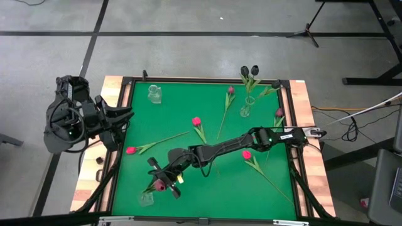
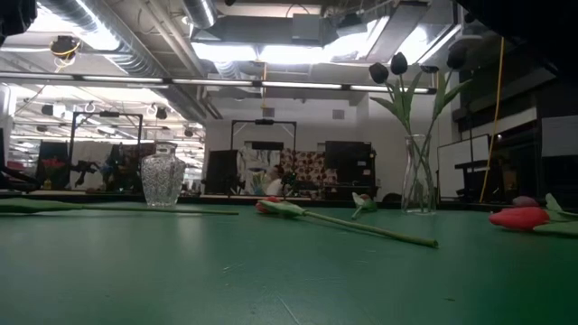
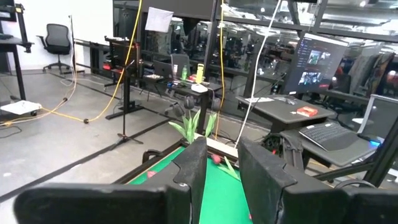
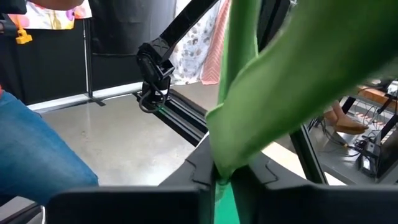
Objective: Sort flowers into vase by color
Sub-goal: Put the bottom dark red flower into the bottom transparent vase, then put the left dark red flower into the bottom transparent vase
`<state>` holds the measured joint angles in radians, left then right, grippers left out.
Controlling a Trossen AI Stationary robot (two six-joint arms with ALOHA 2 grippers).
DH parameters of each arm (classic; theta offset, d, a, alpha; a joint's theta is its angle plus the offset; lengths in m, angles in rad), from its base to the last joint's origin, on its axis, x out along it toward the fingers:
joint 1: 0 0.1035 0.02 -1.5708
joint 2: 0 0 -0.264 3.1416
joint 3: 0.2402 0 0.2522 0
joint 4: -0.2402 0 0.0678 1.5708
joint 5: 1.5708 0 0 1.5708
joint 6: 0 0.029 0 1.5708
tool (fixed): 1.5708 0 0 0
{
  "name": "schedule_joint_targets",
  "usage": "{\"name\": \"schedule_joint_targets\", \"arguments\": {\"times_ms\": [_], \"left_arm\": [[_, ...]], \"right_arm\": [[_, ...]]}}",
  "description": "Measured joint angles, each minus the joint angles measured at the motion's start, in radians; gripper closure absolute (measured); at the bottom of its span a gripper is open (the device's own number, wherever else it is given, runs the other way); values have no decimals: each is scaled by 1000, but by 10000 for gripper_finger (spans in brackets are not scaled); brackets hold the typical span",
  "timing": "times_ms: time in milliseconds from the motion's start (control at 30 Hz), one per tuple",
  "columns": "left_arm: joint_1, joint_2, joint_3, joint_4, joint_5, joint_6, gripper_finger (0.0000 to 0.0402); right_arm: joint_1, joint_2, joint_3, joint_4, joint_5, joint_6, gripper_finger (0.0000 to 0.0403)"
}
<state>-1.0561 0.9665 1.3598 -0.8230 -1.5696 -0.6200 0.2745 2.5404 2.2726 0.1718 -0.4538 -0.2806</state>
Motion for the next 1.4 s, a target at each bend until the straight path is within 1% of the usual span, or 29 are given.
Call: {"name": "schedule_joint_targets", "arguments": {"times_ms": [167,400,500,600,767,967,1133,1400], "left_arm": [[0,0,0,0,0,-2,312],[0,0,0,0,0,-2,312],[0,0,0,0,0,-2,312],[0,0,0,1,0,-3,312],[0,0,0,1,3,-5,312],[0,0,0,-7,10,-6,312],[0,0,0,-15,12,-6,312],[0,0,-1,-20,12,-5,312]], "right_arm": [[0,0,0,-20,1,25,289],[0,0,0,-53,43,42,186],[0,-3,0,-91,43,41,156],[0,-18,0,-190,45,7,134],[-4,-68,0,-405,106,-68,115],[-38,-134,0,-607,148,-110,114],[-81,-190,0,-762,212,-133,113],[-165,-285,0,-1066,385,-140,113]]}}
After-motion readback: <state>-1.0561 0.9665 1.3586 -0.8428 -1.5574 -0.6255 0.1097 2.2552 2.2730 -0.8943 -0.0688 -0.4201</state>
